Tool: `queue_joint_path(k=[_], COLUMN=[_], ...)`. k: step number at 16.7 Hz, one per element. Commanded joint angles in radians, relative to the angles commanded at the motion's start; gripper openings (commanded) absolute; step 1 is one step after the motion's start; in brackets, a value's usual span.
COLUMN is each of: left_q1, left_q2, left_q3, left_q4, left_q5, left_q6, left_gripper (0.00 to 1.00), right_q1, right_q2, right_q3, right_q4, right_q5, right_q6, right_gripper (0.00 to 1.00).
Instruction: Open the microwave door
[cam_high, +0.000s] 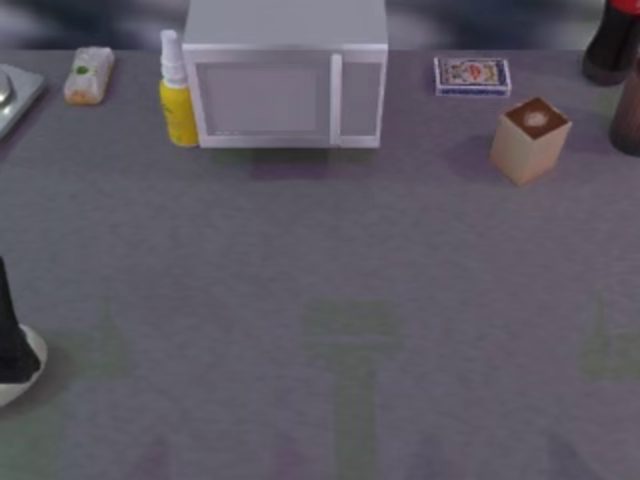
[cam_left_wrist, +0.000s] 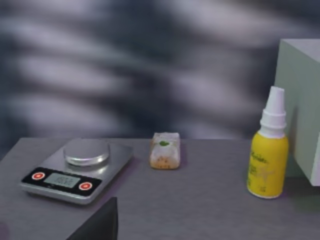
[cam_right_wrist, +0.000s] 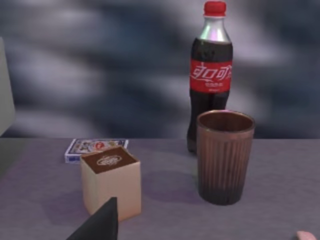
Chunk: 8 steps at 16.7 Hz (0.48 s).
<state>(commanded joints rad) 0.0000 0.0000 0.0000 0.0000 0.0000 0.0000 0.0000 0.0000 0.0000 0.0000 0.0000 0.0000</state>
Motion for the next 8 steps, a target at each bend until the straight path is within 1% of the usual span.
queue_joint_path(k=[4,8], left_q1=[-0.013,-0.085], left_q2=[0.031,0.219], left_q3=[0.029,0.206], left_q4=[-0.015,-0.091], left_q5=[-0.008,-0.052], left_q6=[-0.009,-0.062], left_gripper=[1.00,1.00], right_q1=[0.000,0.000], right_q2=[0.000,0.000], right_q3=[0.000,0.000], right_q4=[0.000,0.000], right_q5=[0.000,0.000], right_q6=[0.000,0.000], right_gripper=[1.00,1.00])
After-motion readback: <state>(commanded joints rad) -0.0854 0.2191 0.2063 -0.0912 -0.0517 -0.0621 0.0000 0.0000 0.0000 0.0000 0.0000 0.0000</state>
